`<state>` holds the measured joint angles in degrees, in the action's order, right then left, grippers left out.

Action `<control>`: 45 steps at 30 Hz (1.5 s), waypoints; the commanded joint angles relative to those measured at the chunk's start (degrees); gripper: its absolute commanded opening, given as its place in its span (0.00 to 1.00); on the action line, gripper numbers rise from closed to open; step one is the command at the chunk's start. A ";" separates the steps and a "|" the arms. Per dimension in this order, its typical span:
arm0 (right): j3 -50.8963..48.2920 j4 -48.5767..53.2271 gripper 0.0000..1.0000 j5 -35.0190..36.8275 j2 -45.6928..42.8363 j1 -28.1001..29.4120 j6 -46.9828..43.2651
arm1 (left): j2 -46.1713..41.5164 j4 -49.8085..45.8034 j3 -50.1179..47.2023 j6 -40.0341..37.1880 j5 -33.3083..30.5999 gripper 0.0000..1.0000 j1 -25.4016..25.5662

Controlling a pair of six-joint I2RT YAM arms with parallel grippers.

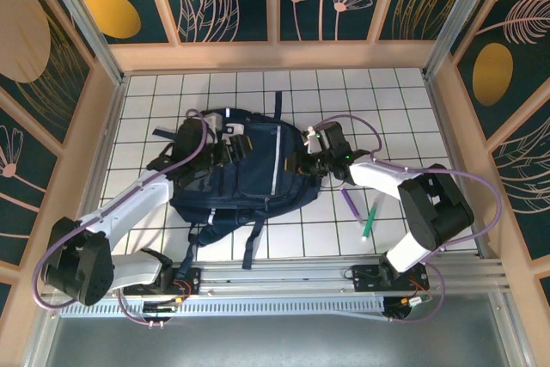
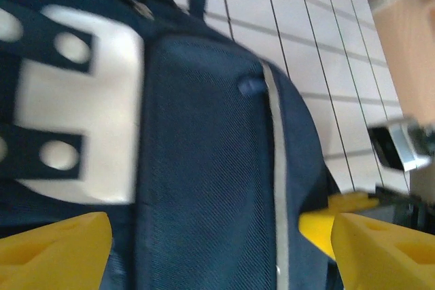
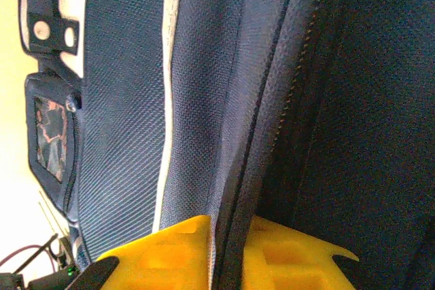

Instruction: Pack books, pencil case, and school supplies into a backpack

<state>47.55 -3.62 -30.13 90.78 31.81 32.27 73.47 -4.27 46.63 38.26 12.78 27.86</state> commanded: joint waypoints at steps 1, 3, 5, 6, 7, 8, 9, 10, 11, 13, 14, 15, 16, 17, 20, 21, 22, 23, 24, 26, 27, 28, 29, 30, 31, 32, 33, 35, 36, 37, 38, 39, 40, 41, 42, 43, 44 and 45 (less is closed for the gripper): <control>3.19 -1.34 0.20 -3.71 -2.86 2.04 -0.36 | 1.41 -0.11 4.04 0.64 2.45 0.83 3.26; 3.53 -1.18 0.23 -3.79 -3.71 2.62 0.21 | 2.08 0.26 4.93 0.74 3.59 0.79 3.87; 3.62 -1.10 0.29 -3.82 -4.89 3.13 0.34 | 3.24 0.93 5.66 1.48 5.82 0.78 3.79; 3.53 -1.00 0.31 -3.55 -5.63 3.39 0.33 | 4.06 1.15 6.22 2.02 6.86 0.77 3.85; 3.26 -1.11 0.31 -3.40 -6.34 3.52 0.29 | 5.09 1.60 6.92 2.48 8.11 0.76 3.89; 2.95 -1.13 0.32 -3.16 -7.15 3.61 0.31 | 5.90 1.80 7.70 2.72 8.95 0.76 4.02; 2.60 -0.82 0.34 -2.64 -7.93 3.66 0.19 | 7.03 1.75 8.67 2.92 9.52 0.75 4.32; 2.34 -0.43 0.35 -2.17 -8.67 3.66 0.10 | 8.23 1.03 10.55 2.73 9.36 0.75 4.84; 2.00 -0.10 0.35 -1.70 -9.24 3.69 -0.14 | 9.21 0.36 11.98 2.64 8.93 0.75 5.44; 1.29 0.24 0.35 -1.22 -10.29 3.65 -0.59 | 11.41 -1.07 14.58 2.53 7.97 0.73 6.63; 0.92 -0.07 0.35 -1.72 -10.44 3.60 -0.88 | 12.28 -1.37 15.37 2.67 8.13 0.72 7.07; 0.59 -0.66 0.35 -2.38 -10.37 3.64 -0.98 | 13.56 -1.75 16.12 3.06 8.23 0.70 7.29; 0.15 -1.64 0.35 -3.53 -10.27 3.66 -0.90 | 14.72 -2.41 16.92 3.68 8.23 0.70 7.39; -0.50 -3.72 0.34 -5.17 -10.08 3.87 -0.77 | 15.72 -2.86 17.39 3.96 8.32 0.70 7.45; -2.10 -8.86 0.35 -5.76 -9.05 5.62 -0.81 | 18.10 -3.60 18.78 4.04 7.92 0.70 7.48; -2.11 -9.69 0.34 -5.65 -8.16 6.20 -1.22 | 19.10 -4.45 19.62 3.44 7.31 0.70 7.52; -2.01 -10.13 0.34 -5.35 -7.10 6.72 -1.25 | 20.21 -6.11 20.94 2.80 6.18 0.70 7.48; -1.69 -10.29 0.34 -5.06 -6.26 7.17 -1.25 | 21.16 -7.56 22.14 2.11 5.43 0.70 7.48; -1.14 -10.45 0.34 -4.68 -5.46 7.84 -1.48 | 22.35 -8.80 23.14 1.43 4.97 0.70 7.50; 0.10 -9.57 0.34 -2.86 -4.52 9.28 -2.39 | 24.26 -10.60 24.52 0.71 4.51 0.67 7.73; 0.91 -8.99 0.34 -2.37 -4.03 10.02 -3.16 | 25.90 -12.06 25.26 0.40 3.73 0.65 7.82; 1.65 -8.13 0.34 -1.71 -3.66 10.44 -3.66 | 26.96 -13.61 25.89 -0.10 2.05 0.62 8.15; 2.29 -7.17 0.34 -0.96 -3.40 10.84 -4.18 | 27.74 -15.34 26.43 -0.69 -0.06 0.58 8.44; 2.69 -6.55 0.34 -0.54 -3.32 10.96 -4.47 | 28.24 -16.61 26.81 -1.23 -2.18 0.53 8.69; 2.85 -5.74 0.34 0.11 -3.40 10.98 -4.58 | 28.60 -17.92 26.84 -1.63 -4.06 0.43 8.73; 2.97 -4.32 0.34 1.49 -3.73 10.98 -4.60 | 28.79 -19.07 27.00 -2.28 -5.91 0.29 8.71; 3.07 -2.54 0.36 3.61 -4.31 11.01 -4.51 | 28.77 -19.99 27.23 -2.88 -7.47 0.20 8.73; 3.65 4.58 0.45 12.15 -6.18 10.91 -3.97 | 28.24 -21.98 27.88 -4.22 -10.72 0.09 8.75; 3.86 9.54 0.48 18.47 -7.53 10.99 -3.36 | 27.61 -22.65 28.14 -4.86 -11.70 0.05 8.71; 3.72 14.31 0.53 25.46 -9.26 11.00 -2.12 | 26.84 -22.69 28.25 -5.74 -11.59 0.00 8.62; 3.36 18.48 0.57 31.46 -10.90 10.99 -0.25 | 26.22 -22.27 28.17 -6.54 -10.92 0.00 8.64; 2.69 22.91 0.61 38.12 -12.76 10.94 1.87 | 25.57 -21.95 28.16 -7.80 -9.59 0.00 8.62; 1.71 25.39 0.66 42.03 -14.86 10.82 3.47 | 25.24 -21.71 28.46 -9.25 -8.29 0.00 8.64; 0.32 27.53 0.70 44.08 -16.98 10.58 5.13 | 25.19 -21.83 28.79 -10.49 -7.40 0.00 8.64; -1.43 29.86 0.80 46.40 -19.18 10.28 9.24 | 25.14 -22.01 29.14 -11.88 -7.00 0.00 8.58; -2.90 33.01 0.96 47.23 -21.02 9.24 14.56 | 25.22 -22.08 29.51 -13.52 -6.18 0.00 8.53; -4.23 35.50 0.99 46.43 -22.22 7.72 17.99 | 25.39 -22.13 29.88 -15.04 -5.10 0.00 8.58; -5.96 37.18 0.99 43.78 -23.39 4.80 18.99 | 25.49 -22.21 30.23 -16.63 -4.13 0.00 8.54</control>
<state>45.58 19.94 5.63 69.63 40.38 40.82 100.25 -22.33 75.09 27.79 7.11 37.01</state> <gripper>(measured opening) 0.982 0.055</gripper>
